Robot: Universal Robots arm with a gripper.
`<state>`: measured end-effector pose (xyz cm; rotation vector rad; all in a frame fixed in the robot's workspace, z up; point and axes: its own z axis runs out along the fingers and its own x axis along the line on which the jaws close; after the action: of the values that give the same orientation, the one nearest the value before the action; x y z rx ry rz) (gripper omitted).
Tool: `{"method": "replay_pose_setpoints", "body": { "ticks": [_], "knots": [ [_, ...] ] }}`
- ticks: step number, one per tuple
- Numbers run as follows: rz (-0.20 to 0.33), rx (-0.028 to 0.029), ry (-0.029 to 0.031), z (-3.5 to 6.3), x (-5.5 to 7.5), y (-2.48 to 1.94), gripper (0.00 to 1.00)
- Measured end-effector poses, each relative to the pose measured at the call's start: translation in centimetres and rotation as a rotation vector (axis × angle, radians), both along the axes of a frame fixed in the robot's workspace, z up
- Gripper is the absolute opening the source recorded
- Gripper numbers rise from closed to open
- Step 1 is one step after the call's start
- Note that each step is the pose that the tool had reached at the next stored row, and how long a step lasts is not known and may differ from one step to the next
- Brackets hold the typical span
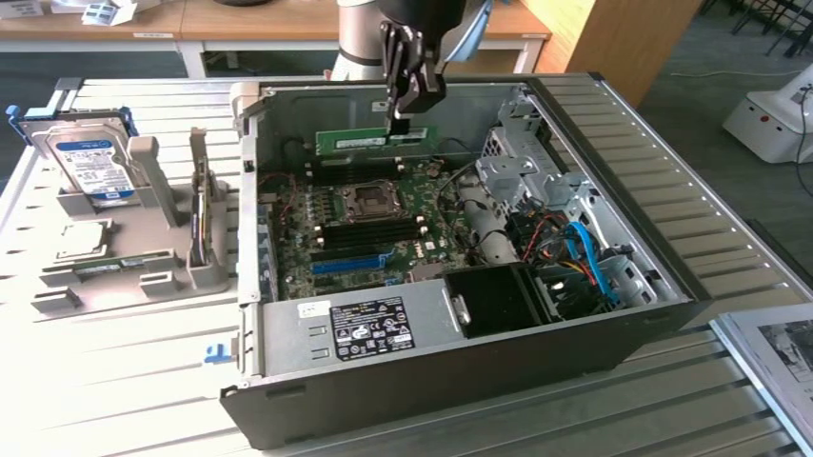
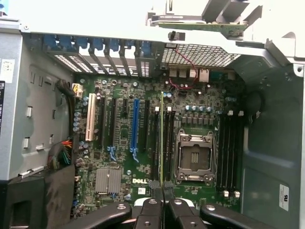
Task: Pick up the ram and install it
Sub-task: 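Pick up the ram and move it above insertion slot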
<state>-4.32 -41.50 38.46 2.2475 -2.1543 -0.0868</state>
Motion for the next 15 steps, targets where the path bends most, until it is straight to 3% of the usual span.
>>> {"method": "replay_pose_setpoints", "body": {
  "ticks": [12,15],
  "knots": [
    [0.0,0.0,0.0001,-0.03,0.0,1.29,0.12],
    [0.0,0.0,0.0,-0.03,0.0,1.35,0.12]
  ]
}}
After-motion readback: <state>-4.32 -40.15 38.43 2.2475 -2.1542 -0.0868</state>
